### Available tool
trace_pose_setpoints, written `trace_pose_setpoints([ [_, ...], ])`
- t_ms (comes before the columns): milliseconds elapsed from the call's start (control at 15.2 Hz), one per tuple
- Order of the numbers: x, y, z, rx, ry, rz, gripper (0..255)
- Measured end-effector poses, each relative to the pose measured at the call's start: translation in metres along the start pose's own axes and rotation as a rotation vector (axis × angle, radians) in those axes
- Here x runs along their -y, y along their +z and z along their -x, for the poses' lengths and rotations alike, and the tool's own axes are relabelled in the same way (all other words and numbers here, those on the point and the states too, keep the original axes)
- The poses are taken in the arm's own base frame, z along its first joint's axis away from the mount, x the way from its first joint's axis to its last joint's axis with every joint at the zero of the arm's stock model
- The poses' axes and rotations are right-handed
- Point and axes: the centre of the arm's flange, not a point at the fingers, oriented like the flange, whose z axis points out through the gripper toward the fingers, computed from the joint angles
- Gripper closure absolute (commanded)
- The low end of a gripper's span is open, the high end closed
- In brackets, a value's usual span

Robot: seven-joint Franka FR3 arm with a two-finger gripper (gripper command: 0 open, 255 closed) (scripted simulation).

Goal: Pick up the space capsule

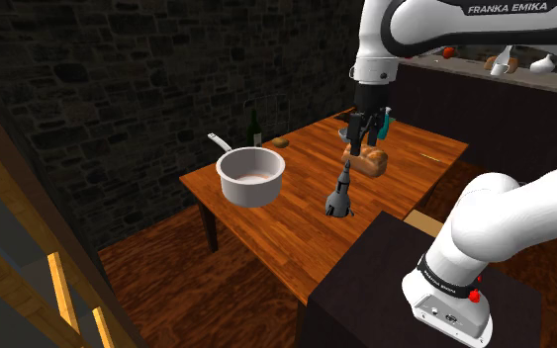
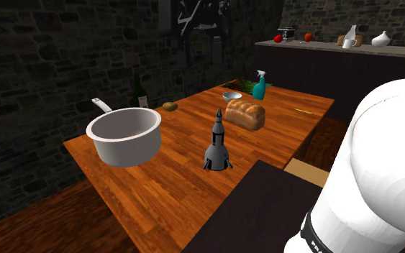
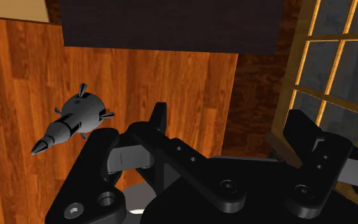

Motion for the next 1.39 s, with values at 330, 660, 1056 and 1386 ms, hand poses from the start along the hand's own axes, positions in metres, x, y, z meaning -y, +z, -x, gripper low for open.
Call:
trace_pose_setpoints([
  [330,-0.027,0.022,-0.007,-0.047,0.002,0.015,0],
  [660,-0.072,0.059,-0.022,-0.125,0.004,0.041,0],
  [1056,-0.124,0.097,-0.045,-0.221,0.005,0.073,0],
  [1386,-0.176,0.128,-0.061,-0.303,0.006,0.099,0],
])
